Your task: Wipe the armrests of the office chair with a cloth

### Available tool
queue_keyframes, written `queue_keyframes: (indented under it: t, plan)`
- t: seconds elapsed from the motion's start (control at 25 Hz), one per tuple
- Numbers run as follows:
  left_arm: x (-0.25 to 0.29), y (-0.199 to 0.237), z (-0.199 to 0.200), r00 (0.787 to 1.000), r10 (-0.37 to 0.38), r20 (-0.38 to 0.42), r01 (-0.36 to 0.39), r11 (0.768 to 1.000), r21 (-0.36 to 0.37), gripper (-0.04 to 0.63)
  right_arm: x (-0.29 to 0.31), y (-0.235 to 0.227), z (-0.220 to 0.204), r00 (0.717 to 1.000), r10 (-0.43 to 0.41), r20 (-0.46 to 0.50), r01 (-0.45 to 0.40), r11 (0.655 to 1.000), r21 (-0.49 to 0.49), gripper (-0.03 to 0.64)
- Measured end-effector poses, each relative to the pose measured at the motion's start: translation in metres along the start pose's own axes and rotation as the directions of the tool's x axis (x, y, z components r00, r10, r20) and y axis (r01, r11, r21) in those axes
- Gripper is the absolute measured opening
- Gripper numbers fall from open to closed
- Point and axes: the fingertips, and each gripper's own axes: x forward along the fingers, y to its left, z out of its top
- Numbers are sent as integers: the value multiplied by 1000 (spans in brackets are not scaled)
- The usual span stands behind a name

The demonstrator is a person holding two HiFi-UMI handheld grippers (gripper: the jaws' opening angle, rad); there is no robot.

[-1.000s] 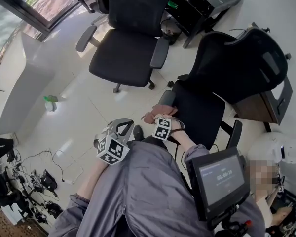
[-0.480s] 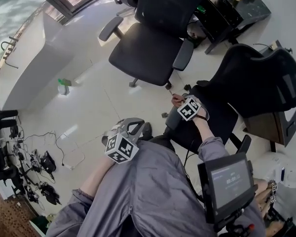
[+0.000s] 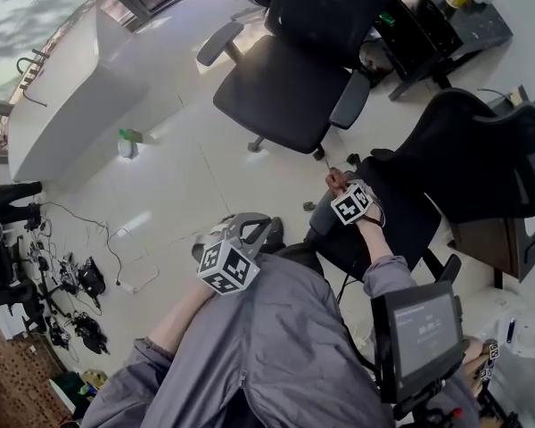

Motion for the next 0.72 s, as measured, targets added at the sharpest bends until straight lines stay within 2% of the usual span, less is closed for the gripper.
queue_keyframes:
  t: [0.24, 0.48, 0.72]
  plan:
    - [4, -2, 1, 1000, 5, -9, -5, 1000, -9, 17, 9, -3, -2, 1000, -13, -14, 13, 1000, -16, 54]
    - [22, -7, 17, 999, 44, -22, -45, 998, -44, 17, 19, -27, -19, 997, 47, -67, -52, 996, -70, 52]
    - [16, 0, 28, 994, 107, -29, -109, 990, -93, 17, 11, -60, -12, 998, -18, -62, 13, 996, -83, 49]
